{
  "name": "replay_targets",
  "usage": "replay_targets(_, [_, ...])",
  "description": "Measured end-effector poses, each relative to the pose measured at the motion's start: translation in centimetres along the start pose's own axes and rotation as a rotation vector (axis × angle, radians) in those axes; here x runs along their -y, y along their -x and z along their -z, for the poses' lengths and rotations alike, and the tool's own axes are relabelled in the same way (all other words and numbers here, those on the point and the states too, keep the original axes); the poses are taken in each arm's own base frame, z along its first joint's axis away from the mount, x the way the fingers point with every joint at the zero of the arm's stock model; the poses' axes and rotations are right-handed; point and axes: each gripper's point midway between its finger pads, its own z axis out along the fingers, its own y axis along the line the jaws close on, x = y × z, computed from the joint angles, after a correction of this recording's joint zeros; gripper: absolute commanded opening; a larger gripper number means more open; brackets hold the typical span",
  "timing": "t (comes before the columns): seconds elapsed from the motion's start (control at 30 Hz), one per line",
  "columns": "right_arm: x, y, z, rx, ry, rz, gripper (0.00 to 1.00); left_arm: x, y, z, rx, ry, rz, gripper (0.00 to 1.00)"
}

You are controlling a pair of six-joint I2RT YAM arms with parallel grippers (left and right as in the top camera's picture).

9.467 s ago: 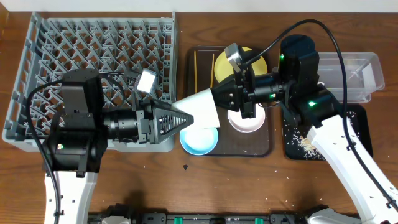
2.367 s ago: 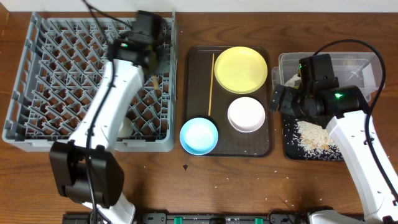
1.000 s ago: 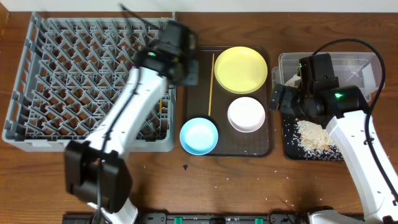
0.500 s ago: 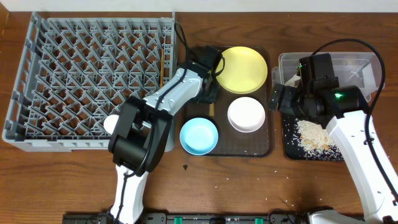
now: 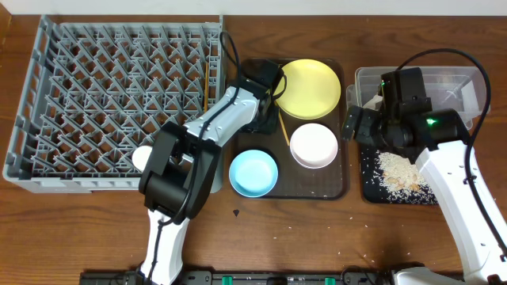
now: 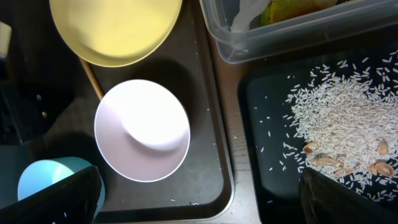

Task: Sort waste into correct bins and load items into the dishwasher

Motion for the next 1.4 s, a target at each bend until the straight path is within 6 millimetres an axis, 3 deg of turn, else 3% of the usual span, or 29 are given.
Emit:
replay_targets(0.3, [-0.3,-0.2,0.0,-0.003,0.005,0.008,0.99,2.4,3.0,4.1,0.147,-0.085,0.145,0.36])
replay_targets(0.57, [-0.4,-0.2,0.0,-0.004,0.007,0.010,0.99,5.3,2.2,1.9,0.133,-0.111,0.154,0.36])
replay_targets(0.77, [-0.4,-0.2,0.0,-0.004,0.007,0.010,0.99,5.9,0.8,-0.2,0.088,-0.086,0.152,0.36])
replay_targets(0.97, [-0.3,-0.3,0.0,-0.007,0.005,0.010,0.99,4.4,0.0,-0.7,0.068,0.005,0.165,0.34])
replay_targets(1.13, [-0.3,-0.3,0.0,-0.007,0.005,0.010,0.99,1.8,-0.8,-0.5,0.054,0.127,0.170,0.27])
replay_targets(1.27, [-0.3,-0.3,0.0,-0.009,0.004,0.010,0.99,-0.1,-0.4,-0.3,0.057,0.166,0.187,0.14])
replay_targets(1.4, [-0.3,-0.4,0.0,-0.010,0.004,0.010,0.99,-1.8,0.3,-0.3,0.051,0.176,0.161,0.08])
